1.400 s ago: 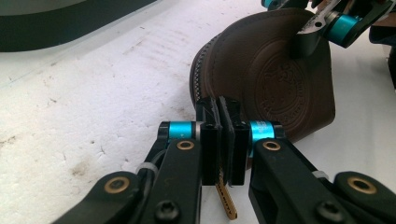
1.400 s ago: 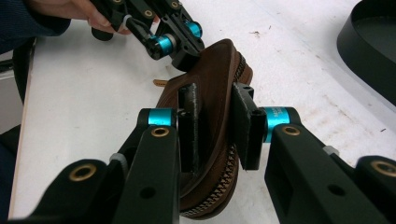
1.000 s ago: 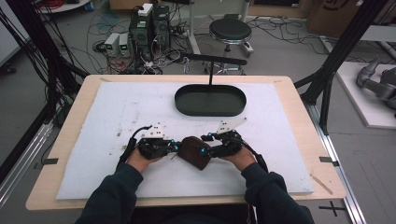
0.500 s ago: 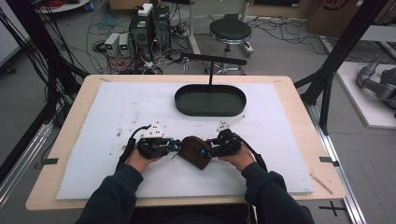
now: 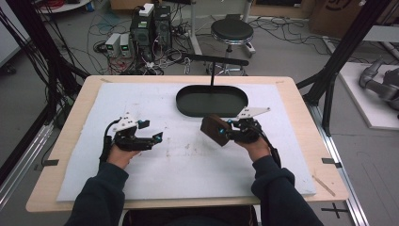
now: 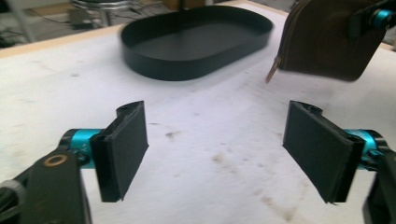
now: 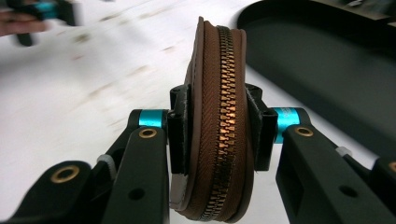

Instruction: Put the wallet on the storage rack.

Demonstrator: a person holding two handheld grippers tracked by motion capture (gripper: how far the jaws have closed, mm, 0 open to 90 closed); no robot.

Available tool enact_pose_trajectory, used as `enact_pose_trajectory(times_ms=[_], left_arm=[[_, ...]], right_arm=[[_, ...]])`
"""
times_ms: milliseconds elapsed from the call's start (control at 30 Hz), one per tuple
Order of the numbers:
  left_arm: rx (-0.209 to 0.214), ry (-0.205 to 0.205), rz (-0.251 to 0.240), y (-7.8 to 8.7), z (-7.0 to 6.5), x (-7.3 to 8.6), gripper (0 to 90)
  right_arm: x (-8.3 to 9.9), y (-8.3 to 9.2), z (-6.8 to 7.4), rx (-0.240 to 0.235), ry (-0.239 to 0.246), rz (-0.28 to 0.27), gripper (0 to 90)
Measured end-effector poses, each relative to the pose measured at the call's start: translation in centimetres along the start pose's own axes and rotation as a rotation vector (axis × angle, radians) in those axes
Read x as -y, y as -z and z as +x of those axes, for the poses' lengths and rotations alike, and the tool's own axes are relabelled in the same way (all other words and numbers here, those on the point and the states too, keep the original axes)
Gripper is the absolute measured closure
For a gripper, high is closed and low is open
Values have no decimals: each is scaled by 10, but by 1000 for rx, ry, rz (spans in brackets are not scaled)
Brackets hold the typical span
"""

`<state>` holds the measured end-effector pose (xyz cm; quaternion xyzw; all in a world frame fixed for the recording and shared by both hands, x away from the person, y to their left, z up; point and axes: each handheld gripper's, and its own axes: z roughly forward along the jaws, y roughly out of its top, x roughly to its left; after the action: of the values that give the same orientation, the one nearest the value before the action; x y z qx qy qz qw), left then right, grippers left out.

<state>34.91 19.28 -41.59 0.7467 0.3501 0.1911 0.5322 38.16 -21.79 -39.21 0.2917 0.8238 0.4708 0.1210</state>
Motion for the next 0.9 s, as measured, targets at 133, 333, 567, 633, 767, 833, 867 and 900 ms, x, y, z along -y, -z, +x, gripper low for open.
enact_pose_trajectory(times_ms=[133, 333, 567, 633, 767, 833, 867, 900], left_arm=[[-50, 6, -29, 9, 11, 1, 194], [-82, 1, -36, 15, 20, 4, 194], [-80, -2, -29, 14, 20, 5, 194], [-80, 1, -27, 14, 20, 6, 194], [-74, 14, -27, 14, 20, 6, 194], [-69, 18, -27, 14, 20, 7, 194], [-69, 16, -26, 14, 20, 7, 194], [-69, 15, -23, 14, 20, 7, 194]], right_arm=[[-12, -1, -23, 52, -27, -14, 671], [-39, -12, -54, 93, -41, -39, 669], [-59, -40, -81, 177, -109, -57, 662], [-58, -49, -86, 191, -157, -63, 662], [-55, -67, -94, 212, -229, -56, 661], [-53, -79, -99, 222, -273, -31, 660], [-52, -81, -99, 224, -278, -31, 660], [-50, -85, -100, 230, -284, -40, 660]])
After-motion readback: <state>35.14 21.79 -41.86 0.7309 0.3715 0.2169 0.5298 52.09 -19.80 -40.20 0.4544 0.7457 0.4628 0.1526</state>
